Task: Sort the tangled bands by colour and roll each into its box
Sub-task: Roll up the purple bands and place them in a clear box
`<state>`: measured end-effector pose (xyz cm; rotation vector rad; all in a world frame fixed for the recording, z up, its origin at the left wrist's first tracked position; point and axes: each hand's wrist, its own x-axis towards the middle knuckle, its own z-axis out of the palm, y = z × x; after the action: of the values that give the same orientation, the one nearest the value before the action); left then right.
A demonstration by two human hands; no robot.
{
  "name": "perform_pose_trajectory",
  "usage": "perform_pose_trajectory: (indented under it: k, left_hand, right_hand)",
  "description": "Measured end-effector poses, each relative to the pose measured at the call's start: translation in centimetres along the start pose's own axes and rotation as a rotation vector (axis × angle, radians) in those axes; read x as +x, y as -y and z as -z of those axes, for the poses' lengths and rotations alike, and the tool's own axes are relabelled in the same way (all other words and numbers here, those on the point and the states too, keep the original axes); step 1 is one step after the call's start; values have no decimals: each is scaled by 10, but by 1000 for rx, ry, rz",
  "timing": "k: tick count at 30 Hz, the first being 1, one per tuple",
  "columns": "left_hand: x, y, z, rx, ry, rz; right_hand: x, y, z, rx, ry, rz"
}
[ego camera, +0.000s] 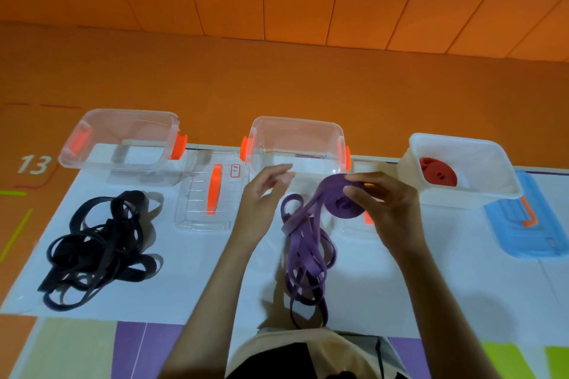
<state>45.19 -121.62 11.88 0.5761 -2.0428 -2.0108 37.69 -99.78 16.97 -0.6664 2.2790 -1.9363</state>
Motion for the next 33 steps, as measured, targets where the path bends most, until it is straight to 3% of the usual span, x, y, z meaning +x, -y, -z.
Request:
perform_pose_trajectory:
  k: [3,8,11,14,19,23,29,33]
  left_hand:
    - [3,39,12,316,3,430]
    - [-16,78,-9,615,449,755]
    - [-24,90,-28,654,507,685]
    - [-27,98,-38,595,397,598]
    - [-31,96,-38,356,107,657]
    - [-45,106,-48,46,152,883]
    - [-60,130,-68,445,47,747]
    - [-70,139,-72,426,80,690]
  right_hand:
    - [-6,-9,4,26,-63,-34]
    - [-11,-26,5,73,-178,-139]
    - [-12,-33,3,49,-182,-172]
    - [-11,-38,-2,22,-169,-187]
    - [-10,-34,-10,60,-173,-181]
    - [-10,-25,-11,122,-172,-168]
    - [-19,-22,-10,155,-181,-170]
    - [-24,-22,-6,133,-169,-156]
